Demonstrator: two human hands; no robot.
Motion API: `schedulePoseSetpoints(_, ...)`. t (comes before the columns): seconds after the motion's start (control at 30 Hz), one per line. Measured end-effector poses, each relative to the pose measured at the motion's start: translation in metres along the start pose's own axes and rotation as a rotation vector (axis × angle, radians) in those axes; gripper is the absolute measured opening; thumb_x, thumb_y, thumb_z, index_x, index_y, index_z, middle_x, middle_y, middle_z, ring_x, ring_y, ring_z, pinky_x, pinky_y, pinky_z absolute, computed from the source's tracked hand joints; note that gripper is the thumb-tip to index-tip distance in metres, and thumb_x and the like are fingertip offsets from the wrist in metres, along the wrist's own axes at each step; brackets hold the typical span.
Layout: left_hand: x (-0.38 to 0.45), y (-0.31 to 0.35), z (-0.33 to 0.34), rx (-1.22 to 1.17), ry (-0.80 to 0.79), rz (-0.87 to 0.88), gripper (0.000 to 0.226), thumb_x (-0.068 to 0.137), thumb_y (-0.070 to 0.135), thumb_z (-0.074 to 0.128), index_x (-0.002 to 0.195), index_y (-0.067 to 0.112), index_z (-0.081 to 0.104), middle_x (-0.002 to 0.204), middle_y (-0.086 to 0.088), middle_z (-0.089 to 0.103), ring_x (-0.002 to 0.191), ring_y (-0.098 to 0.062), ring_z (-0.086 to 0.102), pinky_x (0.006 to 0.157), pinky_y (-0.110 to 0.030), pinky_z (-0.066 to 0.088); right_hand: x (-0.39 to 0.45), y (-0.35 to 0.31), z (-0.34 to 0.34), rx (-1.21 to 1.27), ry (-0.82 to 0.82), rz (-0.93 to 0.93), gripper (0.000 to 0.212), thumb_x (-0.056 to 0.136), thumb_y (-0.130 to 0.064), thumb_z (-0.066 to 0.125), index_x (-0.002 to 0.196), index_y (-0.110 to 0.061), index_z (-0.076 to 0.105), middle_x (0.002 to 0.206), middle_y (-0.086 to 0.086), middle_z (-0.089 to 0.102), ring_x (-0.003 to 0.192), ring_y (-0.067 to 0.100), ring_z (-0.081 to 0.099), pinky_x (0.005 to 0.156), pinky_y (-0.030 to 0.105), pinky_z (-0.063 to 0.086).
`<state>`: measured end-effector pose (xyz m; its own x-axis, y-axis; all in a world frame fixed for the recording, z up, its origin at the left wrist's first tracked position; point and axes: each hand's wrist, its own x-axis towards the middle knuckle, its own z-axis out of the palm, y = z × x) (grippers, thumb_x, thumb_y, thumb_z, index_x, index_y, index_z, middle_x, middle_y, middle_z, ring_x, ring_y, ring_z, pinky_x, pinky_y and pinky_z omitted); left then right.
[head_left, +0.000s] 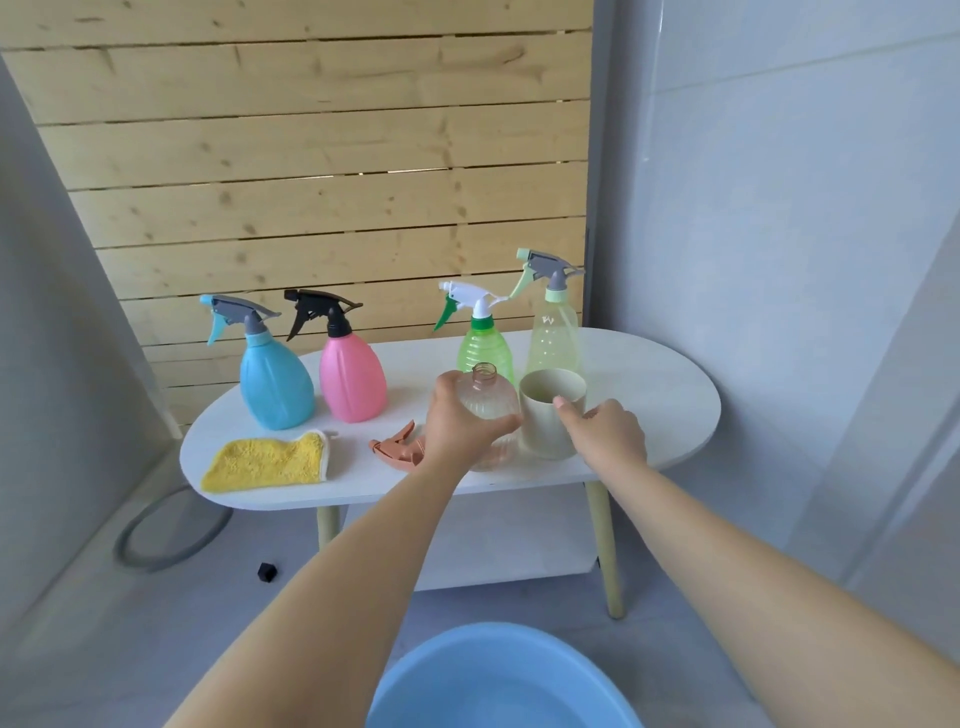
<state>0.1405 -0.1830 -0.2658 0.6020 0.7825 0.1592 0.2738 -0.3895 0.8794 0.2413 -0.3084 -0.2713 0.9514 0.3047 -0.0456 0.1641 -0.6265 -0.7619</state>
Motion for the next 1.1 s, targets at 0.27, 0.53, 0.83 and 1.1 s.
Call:
schedulePoseSetpoints(0.27, -0.006, 0.006, 0.015, -0.045, -0.005, -0.054, 0.093, 0.064, 0.035, 0.085, 0.138, 0.019, 0.032, 0.136, 0.000, 0.044, 0.123, -0.018, 0.045, 0.093, -0.029, 0.040, -0.018, -0.003, -0.003, -0.146, 0.188, -0.164, 0.055, 0.087, -0.050, 0.055, 0.124, -0.010, 0.049, 0.128, 0.010, 0.050, 0.121, 0.032, 0.039, 0.097, 0.039, 0.034)
schedulePoseSetpoints(0.53, -0.006, 0.006, 0.010, -0.038, -0.068, -0.057, 0.101, 0.064, 0.038, 0.086, 0.142, 0.019, 0.025, 0.143, -0.002, 0.035, 0.130, -0.019, 0.038, 0.094, -0.028, 0.033, -0.026, 0.001, -0.001, -0.213, 0.232, -0.277, 0.054, 0.087, -0.043, 0.059, 0.129, -0.012, 0.048, 0.130, 0.008, 0.048, 0.122, 0.030, 0.038, 0.097, 0.037, 0.032)
schedulePoseSetpoints(0.83, 0.000, -0.012, -0.032, 0.699, -0.274, -0.039, 0.077, 0.085, 0.036, 0.062, 0.148, 0.020, 0.022, 0.148, -0.003, 0.025, 0.134, -0.029, 0.029, 0.106, -0.042, 0.028, -0.035, 0.001, 0.005, -0.223, 0.286, -0.430, 0.049, 0.086, -0.038, 0.061, 0.131, -0.020, 0.051, 0.129, 0.002, 0.046, 0.120, 0.025, 0.035, 0.097, 0.034, 0.025)
schedulePoseSetpoints(1.1, 0.004, -0.044, -0.041, 0.787, -0.159, -0.054, 0.034, 0.089, 0.017, 0.050, 0.121, 0.023, 0.058, 0.122, -0.004, 0.059, 0.117, -0.027, 0.046, 0.098, -0.037, 0.035, -0.049, -0.002, 0.023, -0.144, 0.202, -0.539, 0.043, 0.084, -0.032, 0.065, 0.125, -0.018, 0.059, 0.119, 0.002, 0.055, 0.113, 0.027, 0.041, 0.093, 0.035, 0.031)
